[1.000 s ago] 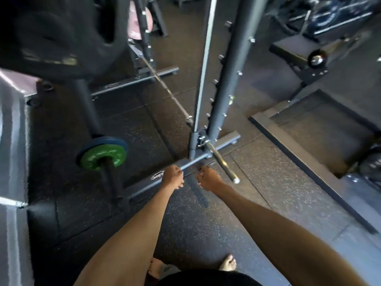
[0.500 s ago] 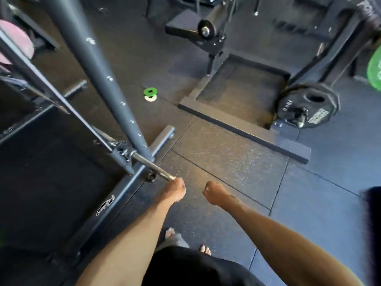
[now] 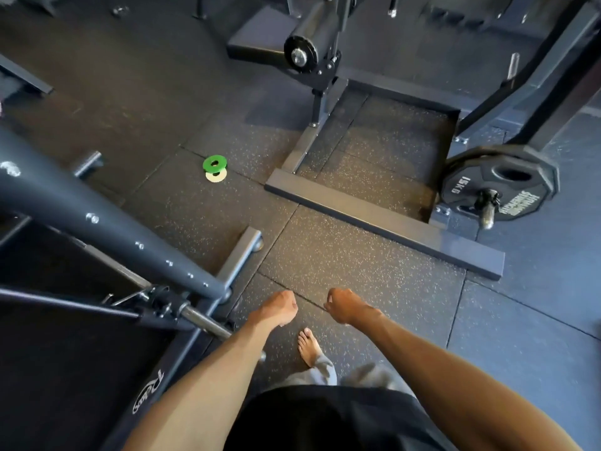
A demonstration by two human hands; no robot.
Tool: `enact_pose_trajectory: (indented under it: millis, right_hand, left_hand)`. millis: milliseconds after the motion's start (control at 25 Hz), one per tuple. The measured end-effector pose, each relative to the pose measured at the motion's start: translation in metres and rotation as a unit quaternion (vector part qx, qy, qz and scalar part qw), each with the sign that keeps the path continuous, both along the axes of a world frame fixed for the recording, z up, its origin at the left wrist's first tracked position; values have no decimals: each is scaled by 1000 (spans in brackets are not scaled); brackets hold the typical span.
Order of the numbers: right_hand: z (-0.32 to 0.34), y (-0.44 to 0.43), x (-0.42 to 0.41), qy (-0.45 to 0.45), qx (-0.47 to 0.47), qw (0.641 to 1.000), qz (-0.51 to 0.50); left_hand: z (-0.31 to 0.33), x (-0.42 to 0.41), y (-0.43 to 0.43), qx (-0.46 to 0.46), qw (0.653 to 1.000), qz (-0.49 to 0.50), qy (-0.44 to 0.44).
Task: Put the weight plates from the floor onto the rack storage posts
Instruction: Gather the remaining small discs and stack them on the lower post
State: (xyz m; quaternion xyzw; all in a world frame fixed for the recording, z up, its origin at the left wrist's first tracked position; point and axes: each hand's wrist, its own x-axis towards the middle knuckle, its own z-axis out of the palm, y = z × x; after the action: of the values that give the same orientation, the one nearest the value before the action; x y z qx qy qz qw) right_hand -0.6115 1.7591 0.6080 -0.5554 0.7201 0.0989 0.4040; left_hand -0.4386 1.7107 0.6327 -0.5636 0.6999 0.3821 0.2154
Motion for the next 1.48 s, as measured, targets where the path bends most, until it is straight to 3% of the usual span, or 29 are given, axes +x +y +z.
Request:
enact_pose_trajectory:
  millis: [360, 600, 880, 1120, 1480]
  right_hand:
    - [-19, -213, -14, -40, -1, 996, 75]
    - [-26, -360, -47, -54, 24, 988, 142]
    - [-17, -526, -65, -30, 53, 962, 268]
    - [-30, -670, -31, -29, 75, 942, 325]
    - [-33, -875, 77, -28, 46, 930, 363]
  left_hand:
    - [-16, -19, -178, 11, 999, 18, -48]
    - [-24, -38, -311, 29, 988, 132, -72]
    - [-21, -70, -454, 5, 964, 267, 6]
    - [-45, -56, -576, 5, 939, 343, 5]
    - [-65, 38, -746, 11, 885, 465, 12]
